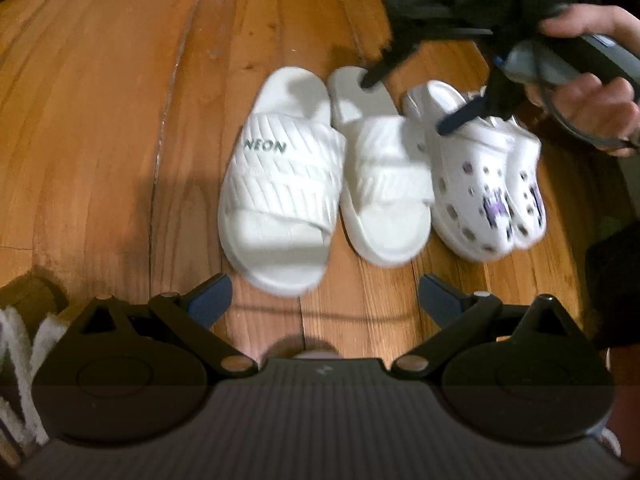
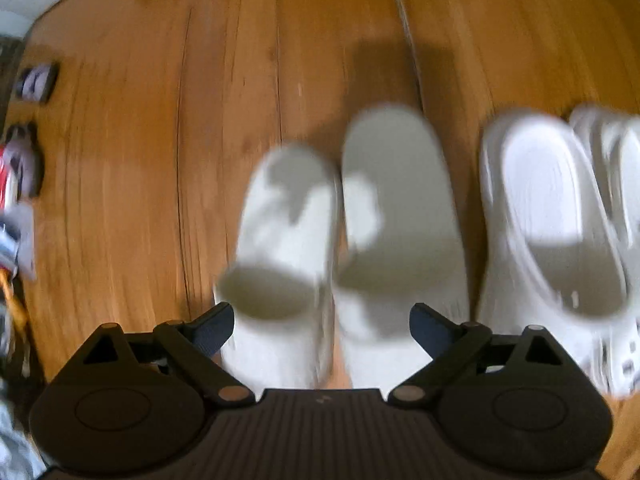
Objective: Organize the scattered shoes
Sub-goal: 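Move the right tool to the white lace-up sneakers and grasp their heels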
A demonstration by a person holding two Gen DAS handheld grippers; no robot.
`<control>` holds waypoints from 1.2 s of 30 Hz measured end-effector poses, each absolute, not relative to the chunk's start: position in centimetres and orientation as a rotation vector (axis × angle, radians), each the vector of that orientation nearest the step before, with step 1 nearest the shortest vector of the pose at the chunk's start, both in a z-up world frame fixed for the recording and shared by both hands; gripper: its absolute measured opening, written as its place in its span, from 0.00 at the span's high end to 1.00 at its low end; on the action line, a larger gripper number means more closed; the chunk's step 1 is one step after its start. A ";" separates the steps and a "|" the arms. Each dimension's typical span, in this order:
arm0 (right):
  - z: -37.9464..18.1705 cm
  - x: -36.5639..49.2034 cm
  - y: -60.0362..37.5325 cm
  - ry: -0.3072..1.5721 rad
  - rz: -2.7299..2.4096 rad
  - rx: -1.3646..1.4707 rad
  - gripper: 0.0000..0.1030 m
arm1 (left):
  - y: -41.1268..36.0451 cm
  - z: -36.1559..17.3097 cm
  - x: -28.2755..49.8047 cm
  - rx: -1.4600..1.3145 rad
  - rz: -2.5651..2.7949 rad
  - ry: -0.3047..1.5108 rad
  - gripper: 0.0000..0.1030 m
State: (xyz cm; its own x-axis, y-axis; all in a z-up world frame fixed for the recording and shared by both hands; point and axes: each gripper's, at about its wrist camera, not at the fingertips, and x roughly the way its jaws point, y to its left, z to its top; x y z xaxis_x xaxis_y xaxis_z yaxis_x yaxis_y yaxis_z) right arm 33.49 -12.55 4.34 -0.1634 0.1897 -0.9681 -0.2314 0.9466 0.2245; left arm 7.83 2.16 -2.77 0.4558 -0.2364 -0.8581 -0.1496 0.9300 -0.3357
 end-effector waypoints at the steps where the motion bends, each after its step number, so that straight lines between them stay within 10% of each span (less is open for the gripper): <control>1: 4.4 32.3 -13.1 1.711 0.362 -0.065 0.08 | 2.3 -2.7 7.0 -0.394 -0.040 1.085 0.02; 24: 3.7 10.9 -10.8 1.964 0.429 -0.272 0.12 | 2.7 -3.3 -5.1 -0.236 -0.111 1.223 0.01; 36: 2.4 4.5 -9.2 1.559 0.586 -0.079 0.24 | 7.9 -2.8 -6.6 -0.388 -0.077 1.132 0.01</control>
State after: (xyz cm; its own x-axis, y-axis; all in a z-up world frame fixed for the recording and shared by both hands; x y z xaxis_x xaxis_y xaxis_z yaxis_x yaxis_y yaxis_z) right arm 4.51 -9.16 2.39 -0.0936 0.3012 -0.9490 -0.3983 0.8622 0.3129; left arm -6.57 7.91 -2.81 0.4295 -0.2544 -0.8665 -0.1349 0.9307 -0.3401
